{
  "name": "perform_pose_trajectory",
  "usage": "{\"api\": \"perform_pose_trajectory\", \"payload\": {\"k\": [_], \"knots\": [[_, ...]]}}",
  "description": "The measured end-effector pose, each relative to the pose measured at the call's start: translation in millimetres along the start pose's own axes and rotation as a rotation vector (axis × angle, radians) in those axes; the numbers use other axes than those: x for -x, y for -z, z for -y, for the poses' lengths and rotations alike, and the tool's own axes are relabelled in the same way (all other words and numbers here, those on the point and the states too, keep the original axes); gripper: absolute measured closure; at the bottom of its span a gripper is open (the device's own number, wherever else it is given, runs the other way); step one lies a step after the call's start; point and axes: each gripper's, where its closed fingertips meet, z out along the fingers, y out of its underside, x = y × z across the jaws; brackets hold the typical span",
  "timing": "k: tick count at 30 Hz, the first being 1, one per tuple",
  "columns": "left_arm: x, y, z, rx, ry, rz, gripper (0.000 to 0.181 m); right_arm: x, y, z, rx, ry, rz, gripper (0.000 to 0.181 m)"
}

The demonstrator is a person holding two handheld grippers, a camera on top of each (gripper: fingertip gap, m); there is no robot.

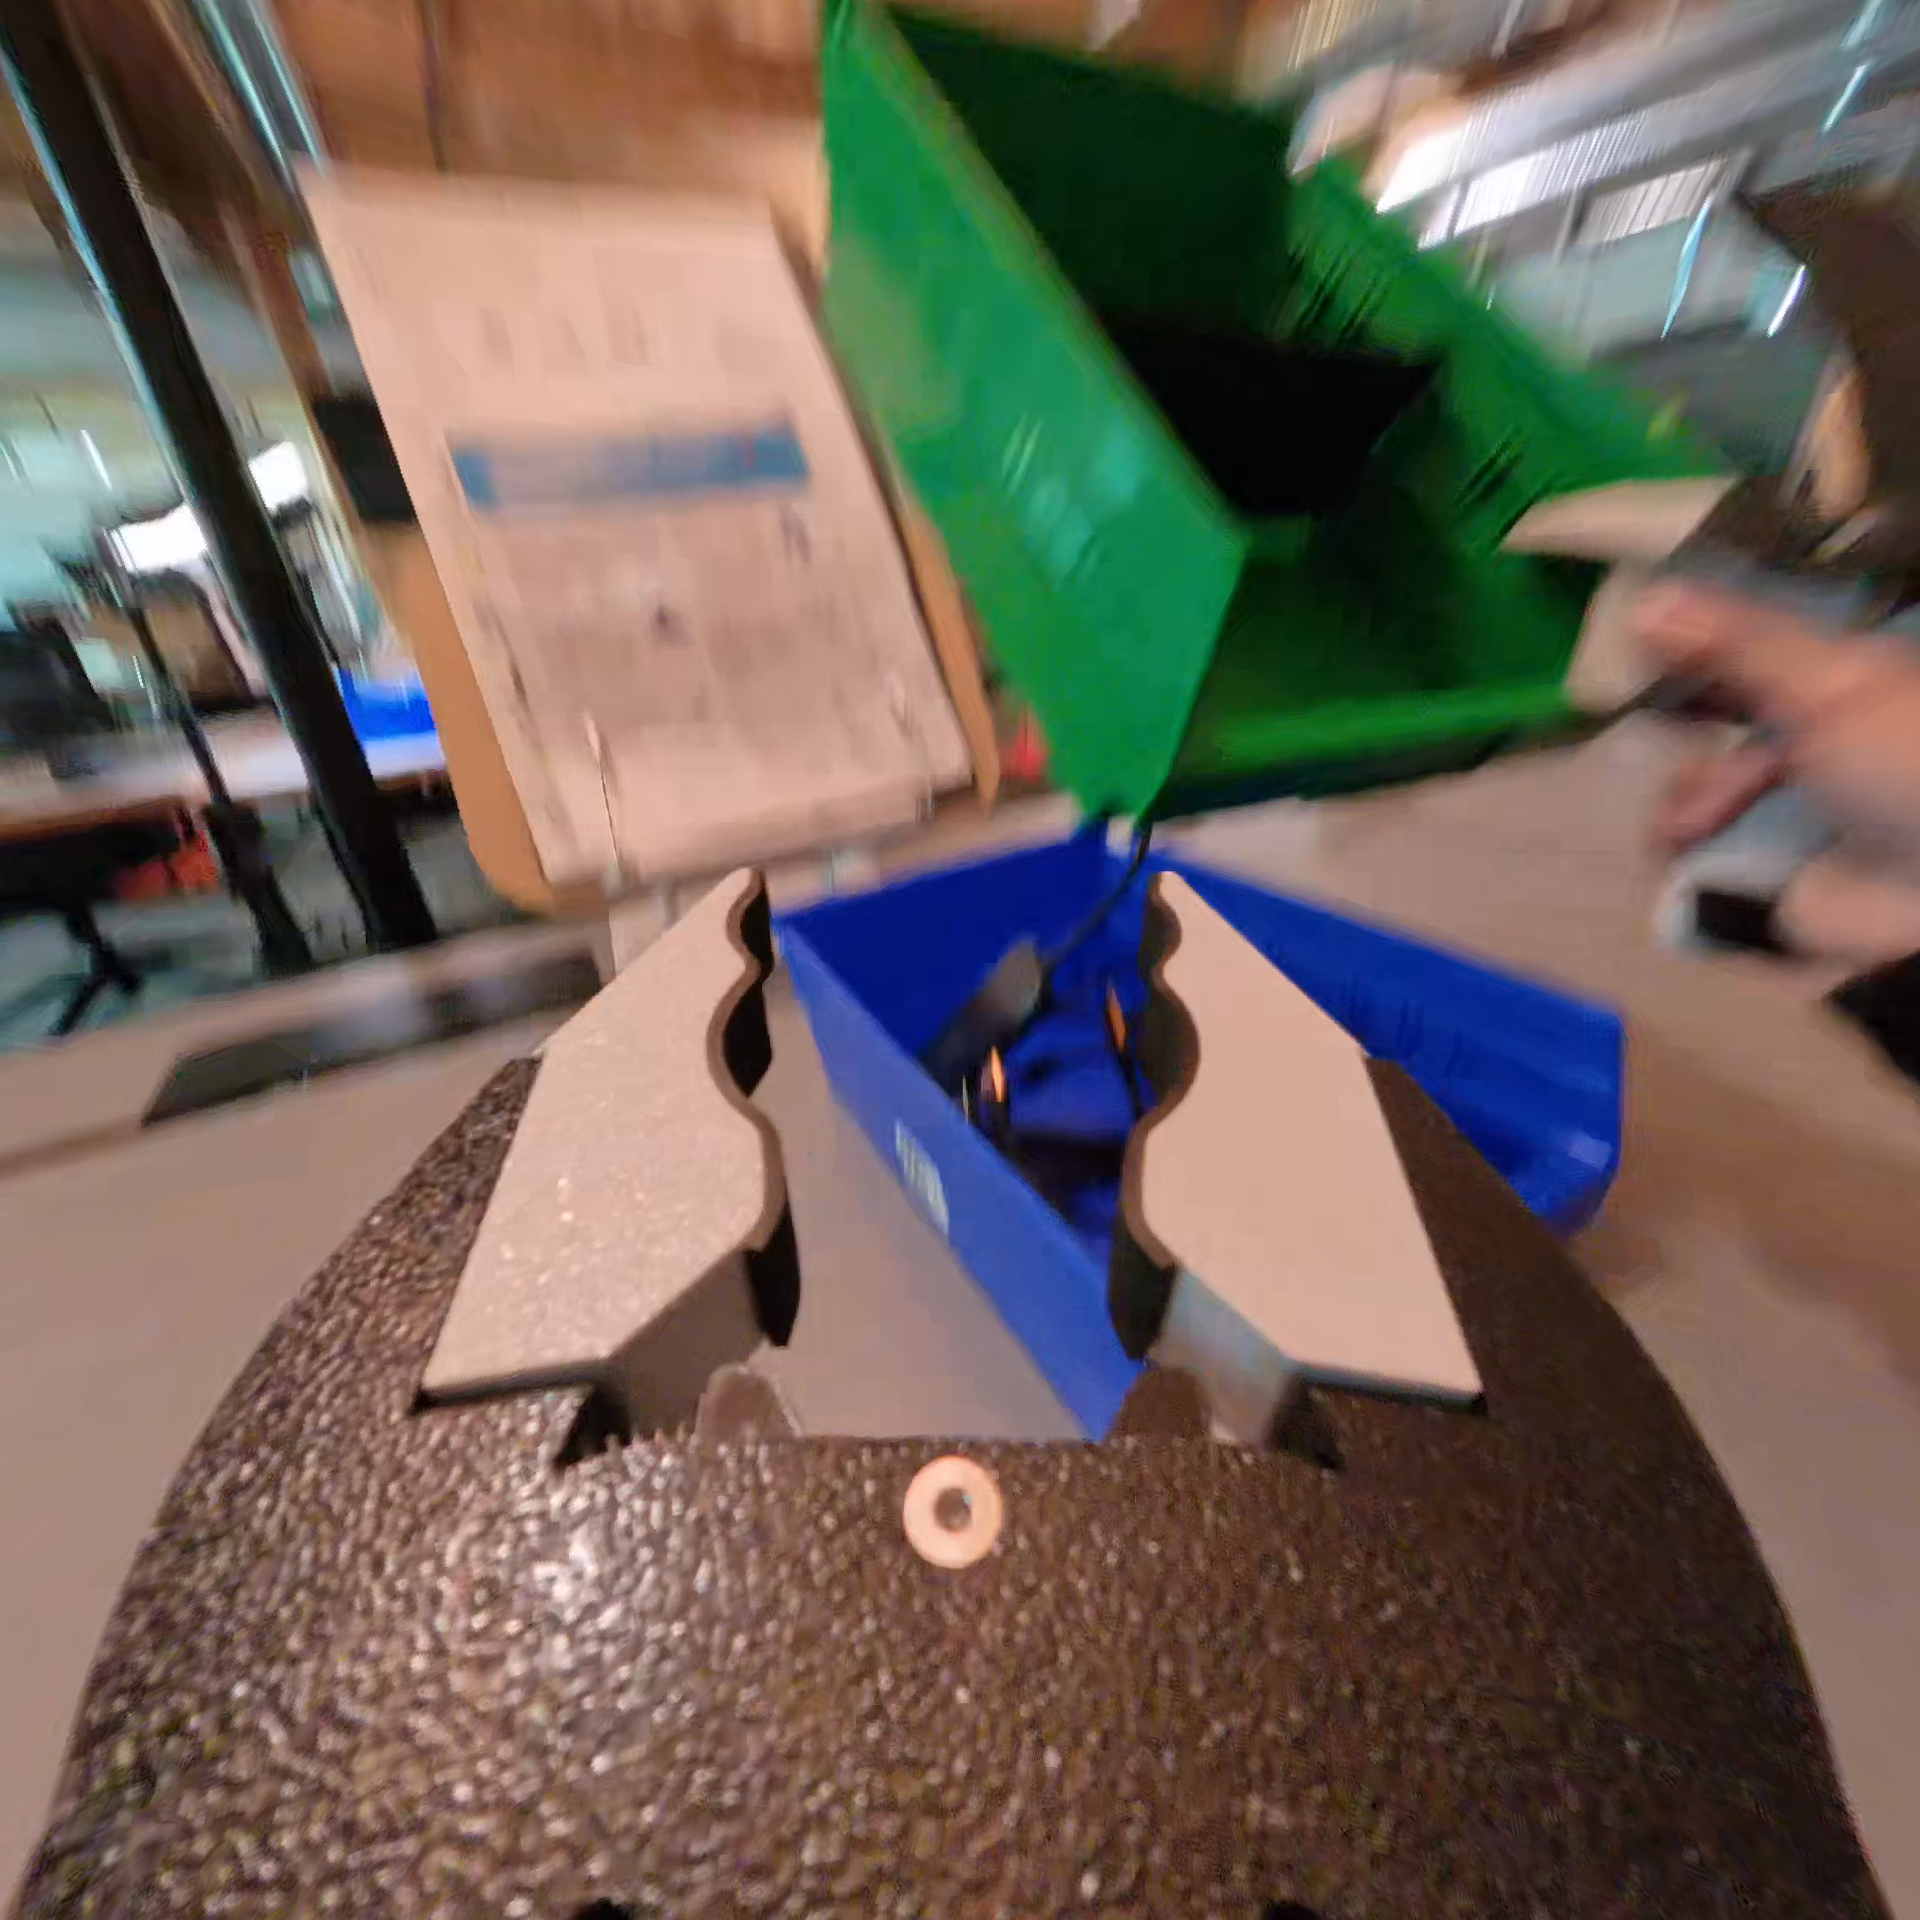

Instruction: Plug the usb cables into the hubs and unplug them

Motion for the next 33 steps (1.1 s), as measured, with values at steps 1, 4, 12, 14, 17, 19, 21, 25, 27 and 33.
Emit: {"api": "perform_pose_trajectory", "payload": {"k": [1, 4, 12, 14, 17, 19, 21, 25, 27, 33], "knots": [[1.4, -6.6, -21.1, 0.097, 0.005, 0.006, 0.106, -22.7, 4.3, 6.4, -0.004, 0.032, -0.048, 0.176], [-6.4, -22.9, -64.9, 0.261, 0.059, -0.026, 0.104, -88.0, 19.5, 17.3, 0.007, 0.108, -0.195, 0.176], [-24.8, -49.6, -131.5, 0.478, 0.068, -0.06, 0.128, -222.7, 52.7, -8.9, 0.137, 0.1, -0.461, 0.176], [-13.6, -51.8, -132.7, 0.498, -0.009, -0.008, 0.141, -240.2, 54.2, -19.1, 0.185, 0.109, -0.488, 0.176], [9.0, -54.7, -133.2, 0.51, -0.062, 0.078, 0.163, -255.0, 50.9, -28.0, 0.228, 0.094, -0.51, 0.177], [30.3, -53.9, -133.7, 0.508, -0.048, 0.108, 0.178, -261.3, 46.7, -41.5, 0.321, 0.135, -0.515, 0.179], [47.5, -48.4, -134.1, 0.509, -0.029, 0.08, 0.179, -260.7, 40.9, -47.1, 0.323, 0.132, -0.472, 0.179], [94.5, -26.9, -134.5, 0.516, 0.018, 0.117, 0.18, -262.9, 31.9, -51.8, 0.353, 0.152, -0.455, 0.179], [125.1, -9.7, -135.4, 0.526, 0.029, 0.172, 0.179, -267.0, 26.7, -53.9, 0.361, 0.148, -0.44, 0.179], [238.3, 56.6, -136.5, 0.56, 0.111, 0.393, 0.18, -284.8, 14.0, -67.9, 0.386, 0.099, -0.422, 0.179]]}}
